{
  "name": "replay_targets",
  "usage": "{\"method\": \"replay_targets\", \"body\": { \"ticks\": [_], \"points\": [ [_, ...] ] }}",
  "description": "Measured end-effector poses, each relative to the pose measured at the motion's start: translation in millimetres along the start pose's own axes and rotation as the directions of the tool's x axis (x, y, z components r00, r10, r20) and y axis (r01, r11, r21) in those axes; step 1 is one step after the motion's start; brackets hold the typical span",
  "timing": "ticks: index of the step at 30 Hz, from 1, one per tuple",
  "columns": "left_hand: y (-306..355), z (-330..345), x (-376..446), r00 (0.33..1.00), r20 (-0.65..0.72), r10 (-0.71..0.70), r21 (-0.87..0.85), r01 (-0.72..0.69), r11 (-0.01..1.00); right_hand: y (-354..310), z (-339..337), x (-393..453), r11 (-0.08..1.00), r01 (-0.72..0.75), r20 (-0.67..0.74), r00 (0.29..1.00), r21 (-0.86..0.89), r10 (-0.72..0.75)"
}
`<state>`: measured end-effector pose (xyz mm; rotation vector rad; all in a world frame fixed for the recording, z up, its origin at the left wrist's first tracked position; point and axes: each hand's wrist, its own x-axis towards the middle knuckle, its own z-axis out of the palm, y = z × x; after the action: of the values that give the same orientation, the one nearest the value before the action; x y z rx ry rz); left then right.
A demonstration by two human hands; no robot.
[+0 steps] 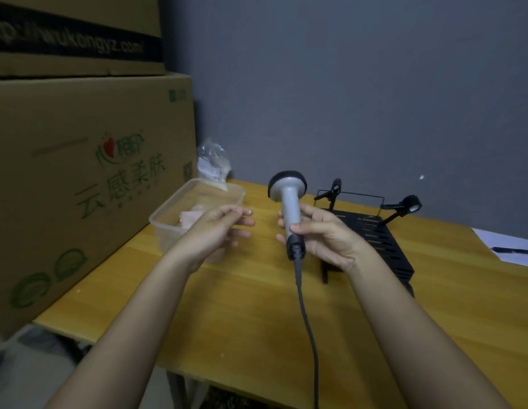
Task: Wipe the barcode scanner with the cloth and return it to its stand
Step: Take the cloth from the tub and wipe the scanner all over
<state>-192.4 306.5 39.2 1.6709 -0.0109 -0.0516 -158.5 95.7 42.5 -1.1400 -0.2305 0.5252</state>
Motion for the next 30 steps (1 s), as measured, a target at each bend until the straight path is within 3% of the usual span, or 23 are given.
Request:
{"method": "replay_targets", "body": {
  "ticks": [4,9,13,17,19,26,30],
  "points": [
    [5.0,-35.2,19.9,0.973,-0.211,0.088,0.048,-0.08,0.996,-7.6,22.4,47.6,0.986,0.023,-0.093,0.995,-0.168,-0.039],
    [-4.8,-74.4,73.0,0.955,-0.26,0.146,0.409,-0.029,0.912,-12.5,33.3,103.7,0.924,0.025,-0.186,0.977,-0.382,-0.103],
    [-17.7,-89.0,123.2,0.989,-0.133,0.063,0.71,0.05,0.703,-9.4,32.3,132.7,0.883,-0.013,-0.212,0.972,-0.47,-0.099],
    [-24.3,-92.2,157.1,0.974,-0.017,-0.225,0.917,0.105,0.384,5.5,14.6,144.9,0.885,-0.034,-0.21,0.975,-0.465,-0.073],
    [-26.8,-91.3,169.4,0.948,0.005,-0.317,0.966,0.078,0.247,11.3,5.3,144.8,0.898,-0.028,-0.213,0.974,-0.439,-0.073],
    [-39.1,-82.7,186.6,0.935,0.008,-0.355,0.999,0.005,0.034,11.8,-10.8,140.9,0.924,-0.045,-0.244,0.968,-0.379,-0.053],
    [-36.2,-78.7,187.5,0.959,0.005,-0.283,0.996,0.021,0.088,10.9,-10.8,140.3,0.931,-0.04,-0.269,0.961,-0.363,-0.064]
  ]
}}
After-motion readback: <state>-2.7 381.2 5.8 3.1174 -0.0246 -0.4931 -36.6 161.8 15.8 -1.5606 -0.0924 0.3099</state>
